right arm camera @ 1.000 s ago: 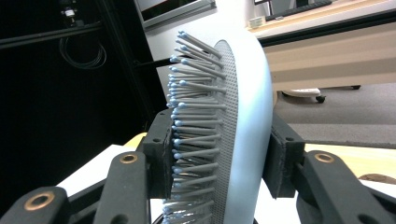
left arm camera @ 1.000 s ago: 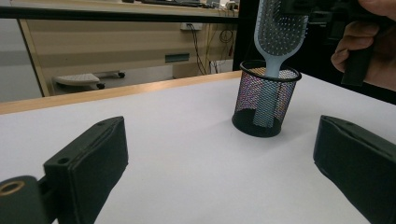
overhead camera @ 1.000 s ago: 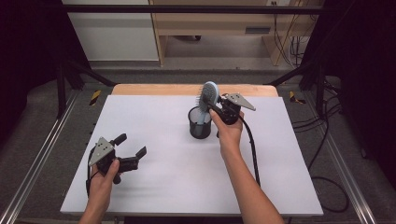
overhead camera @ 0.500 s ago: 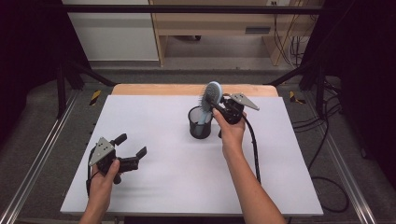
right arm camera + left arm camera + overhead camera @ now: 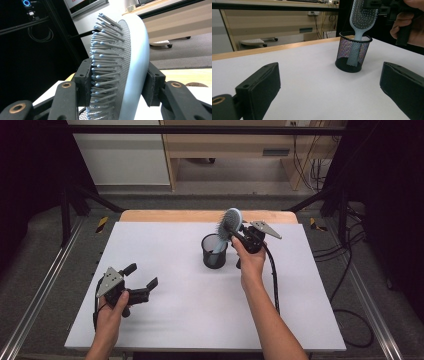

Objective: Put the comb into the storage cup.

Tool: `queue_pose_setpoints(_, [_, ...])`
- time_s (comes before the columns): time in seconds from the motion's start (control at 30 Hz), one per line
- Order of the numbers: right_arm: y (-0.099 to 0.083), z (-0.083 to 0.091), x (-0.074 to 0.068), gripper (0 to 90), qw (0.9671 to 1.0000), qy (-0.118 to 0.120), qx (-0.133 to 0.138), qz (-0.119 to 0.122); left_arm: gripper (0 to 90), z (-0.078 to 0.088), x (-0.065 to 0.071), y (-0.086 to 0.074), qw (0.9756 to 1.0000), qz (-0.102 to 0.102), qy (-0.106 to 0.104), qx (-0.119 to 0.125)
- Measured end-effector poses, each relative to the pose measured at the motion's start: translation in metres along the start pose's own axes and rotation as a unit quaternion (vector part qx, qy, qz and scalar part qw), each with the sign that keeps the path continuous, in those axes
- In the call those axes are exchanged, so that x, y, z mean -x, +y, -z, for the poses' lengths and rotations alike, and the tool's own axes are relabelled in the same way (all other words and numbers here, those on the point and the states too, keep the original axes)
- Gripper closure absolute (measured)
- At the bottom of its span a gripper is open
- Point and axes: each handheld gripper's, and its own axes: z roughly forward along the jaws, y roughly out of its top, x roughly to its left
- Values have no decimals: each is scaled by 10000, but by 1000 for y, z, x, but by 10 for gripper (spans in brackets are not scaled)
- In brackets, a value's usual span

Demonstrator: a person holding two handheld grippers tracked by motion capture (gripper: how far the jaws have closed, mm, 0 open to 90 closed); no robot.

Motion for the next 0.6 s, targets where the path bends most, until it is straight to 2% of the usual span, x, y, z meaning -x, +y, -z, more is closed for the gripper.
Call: queue_pose_setpoints(0.6, [0,1,6,480,9999,-51,-28,-93,32,0,1,0,10000,-42,-11,-19])
